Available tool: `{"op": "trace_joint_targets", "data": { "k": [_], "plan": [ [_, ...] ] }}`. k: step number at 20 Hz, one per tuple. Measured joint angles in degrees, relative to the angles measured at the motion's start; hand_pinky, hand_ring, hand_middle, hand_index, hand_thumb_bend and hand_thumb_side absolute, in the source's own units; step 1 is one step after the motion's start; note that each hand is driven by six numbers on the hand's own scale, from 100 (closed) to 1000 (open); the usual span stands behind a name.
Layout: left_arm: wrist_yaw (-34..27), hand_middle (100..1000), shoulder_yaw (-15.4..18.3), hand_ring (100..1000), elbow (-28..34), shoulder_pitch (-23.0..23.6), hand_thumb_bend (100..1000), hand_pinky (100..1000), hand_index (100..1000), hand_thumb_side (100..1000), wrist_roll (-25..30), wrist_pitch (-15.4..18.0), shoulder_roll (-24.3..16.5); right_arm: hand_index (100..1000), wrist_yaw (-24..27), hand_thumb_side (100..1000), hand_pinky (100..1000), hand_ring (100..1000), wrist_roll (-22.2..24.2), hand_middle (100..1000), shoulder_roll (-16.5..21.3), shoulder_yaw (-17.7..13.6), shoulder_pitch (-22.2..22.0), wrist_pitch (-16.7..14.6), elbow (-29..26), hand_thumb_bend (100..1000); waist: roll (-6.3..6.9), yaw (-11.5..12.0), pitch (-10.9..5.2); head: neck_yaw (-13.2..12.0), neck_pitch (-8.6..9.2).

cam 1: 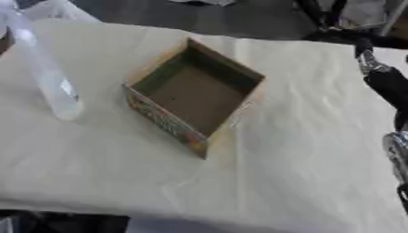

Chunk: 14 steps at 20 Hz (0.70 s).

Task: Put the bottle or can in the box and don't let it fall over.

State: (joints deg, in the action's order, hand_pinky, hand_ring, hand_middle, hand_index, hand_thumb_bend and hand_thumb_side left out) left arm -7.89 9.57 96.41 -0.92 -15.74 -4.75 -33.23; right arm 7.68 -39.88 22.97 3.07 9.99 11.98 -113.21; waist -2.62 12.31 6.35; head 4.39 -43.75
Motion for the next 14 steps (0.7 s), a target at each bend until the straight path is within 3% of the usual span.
{"op": "trace_joint_targets", "data": {
  "k": [14],
  "plan": [
    [0.39,884,-2.85,948,-8.53,-6.66,628,1000,876,335,7.62,3.2,-1.45,920,0.16,143,1000,1000,0.68,1000,0.0,0.49,0.04,0.12,0.0,457,-0.48,0.05,0.06,-0.19,0.01]
  ]
}}
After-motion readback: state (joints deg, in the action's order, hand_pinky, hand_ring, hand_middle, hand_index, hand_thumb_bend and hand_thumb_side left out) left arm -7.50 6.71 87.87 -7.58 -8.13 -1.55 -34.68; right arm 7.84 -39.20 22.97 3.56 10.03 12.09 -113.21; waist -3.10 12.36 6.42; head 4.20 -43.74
